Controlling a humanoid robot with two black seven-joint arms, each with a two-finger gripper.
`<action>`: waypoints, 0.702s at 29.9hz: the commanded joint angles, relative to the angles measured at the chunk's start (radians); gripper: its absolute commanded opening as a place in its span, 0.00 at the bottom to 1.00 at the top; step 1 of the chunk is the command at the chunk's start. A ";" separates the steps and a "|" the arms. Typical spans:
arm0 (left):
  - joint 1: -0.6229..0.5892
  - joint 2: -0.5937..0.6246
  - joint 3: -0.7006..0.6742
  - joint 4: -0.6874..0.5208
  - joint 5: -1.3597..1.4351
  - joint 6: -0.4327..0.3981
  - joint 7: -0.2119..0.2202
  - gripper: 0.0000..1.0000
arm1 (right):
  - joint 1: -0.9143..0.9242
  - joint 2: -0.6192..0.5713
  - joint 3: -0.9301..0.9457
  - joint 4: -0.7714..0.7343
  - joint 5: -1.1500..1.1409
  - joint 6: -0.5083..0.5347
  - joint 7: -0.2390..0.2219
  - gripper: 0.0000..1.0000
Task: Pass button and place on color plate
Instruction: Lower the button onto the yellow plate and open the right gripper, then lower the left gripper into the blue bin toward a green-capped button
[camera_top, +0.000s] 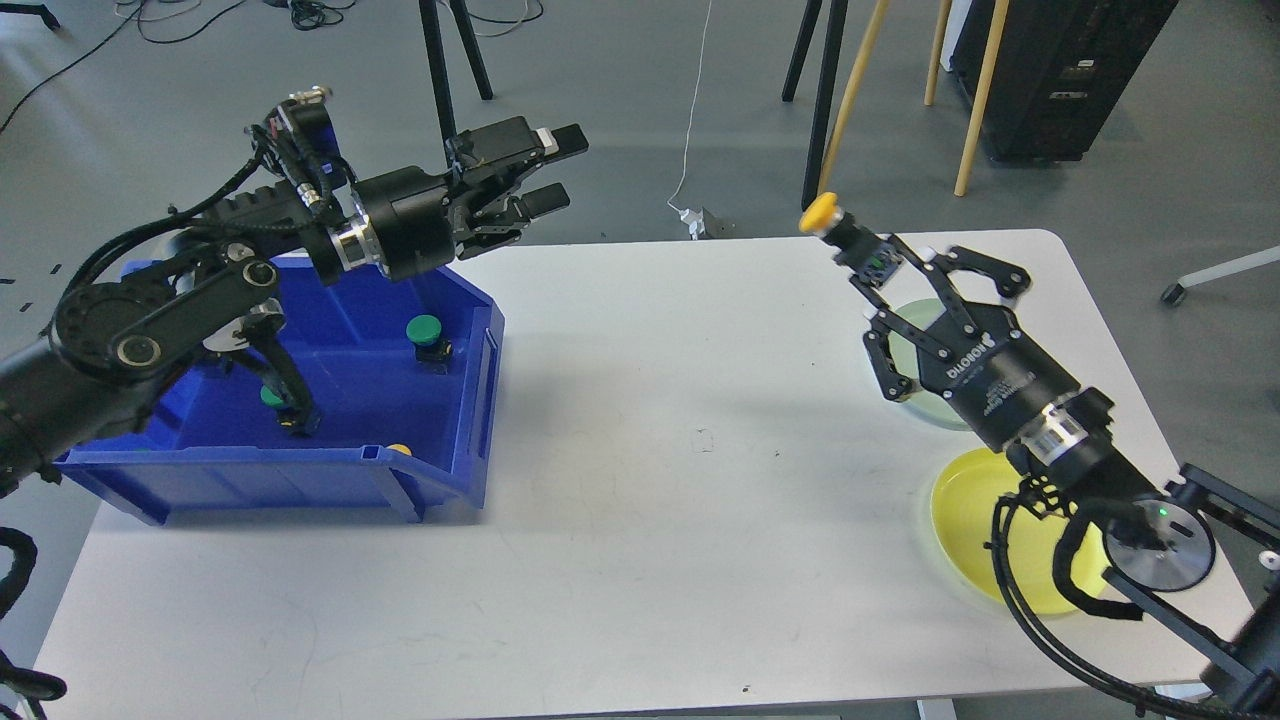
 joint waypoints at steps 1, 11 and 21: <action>-0.003 0.084 0.023 -0.001 0.051 0.000 0.000 0.94 | -0.311 0.016 0.182 0.054 0.057 -0.076 -0.001 0.00; -0.071 0.211 0.039 0.006 0.945 0.000 0.000 0.94 | -0.459 0.067 0.197 0.016 0.158 -0.203 0.002 0.08; -0.060 0.207 0.216 0.187 1.085 0.000 0.000 0.94 | -0.460 0.107 0.200 0.008 0.158 -0.188 -0.003 1.00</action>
